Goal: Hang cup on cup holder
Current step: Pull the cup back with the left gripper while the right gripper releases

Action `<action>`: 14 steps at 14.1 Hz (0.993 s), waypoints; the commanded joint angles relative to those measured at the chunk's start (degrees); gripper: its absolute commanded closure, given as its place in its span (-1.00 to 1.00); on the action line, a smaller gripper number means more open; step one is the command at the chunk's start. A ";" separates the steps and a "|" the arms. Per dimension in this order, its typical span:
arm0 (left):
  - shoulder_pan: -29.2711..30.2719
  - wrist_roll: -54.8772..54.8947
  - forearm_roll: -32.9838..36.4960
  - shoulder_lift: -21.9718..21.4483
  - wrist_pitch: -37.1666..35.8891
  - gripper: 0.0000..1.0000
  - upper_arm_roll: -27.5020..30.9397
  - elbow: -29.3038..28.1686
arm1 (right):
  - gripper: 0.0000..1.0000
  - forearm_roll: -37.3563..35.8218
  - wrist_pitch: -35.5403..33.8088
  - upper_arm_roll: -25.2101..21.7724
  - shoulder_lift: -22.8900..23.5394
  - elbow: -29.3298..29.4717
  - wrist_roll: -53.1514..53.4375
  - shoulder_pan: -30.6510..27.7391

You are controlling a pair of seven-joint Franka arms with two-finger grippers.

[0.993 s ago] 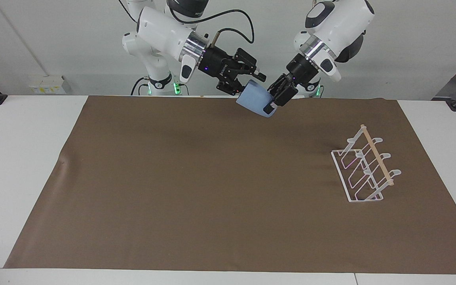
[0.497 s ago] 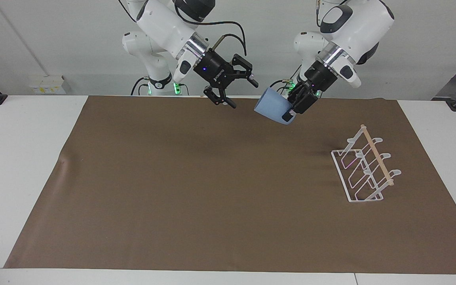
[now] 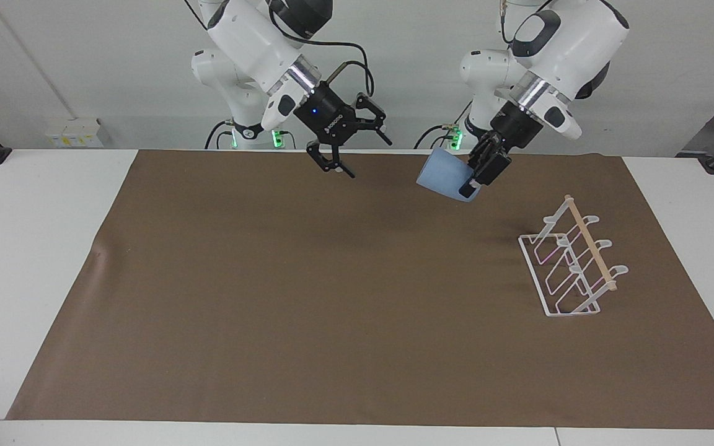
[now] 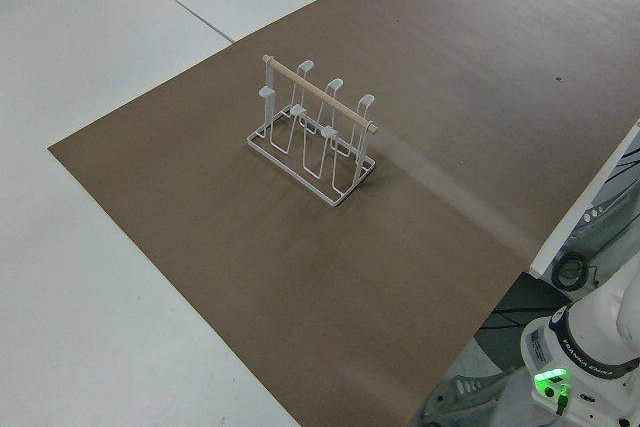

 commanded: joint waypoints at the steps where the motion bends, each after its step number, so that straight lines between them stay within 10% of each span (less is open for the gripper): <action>1: 1.93 4.53 8.88 -0.72 -0.86 1.00 -0.34 -0.65 | -1.00 -8.51 -7.88 0.11 1.55 3.42 -3.32 -2.94; 8: 4.13 10.96 38.06 6.03 -0.86 1.00 0.09 7.33 | -1.00 -25.38 -16.88 -0.07 1.55 4.83 3.22 -10.77; 14: 6.50 18.88 47.31 12.18 0.37 1.00 0.45 12.97 | -1.00 -25.43 -15.38 0.11 2.51 4.83 14.25 -15.77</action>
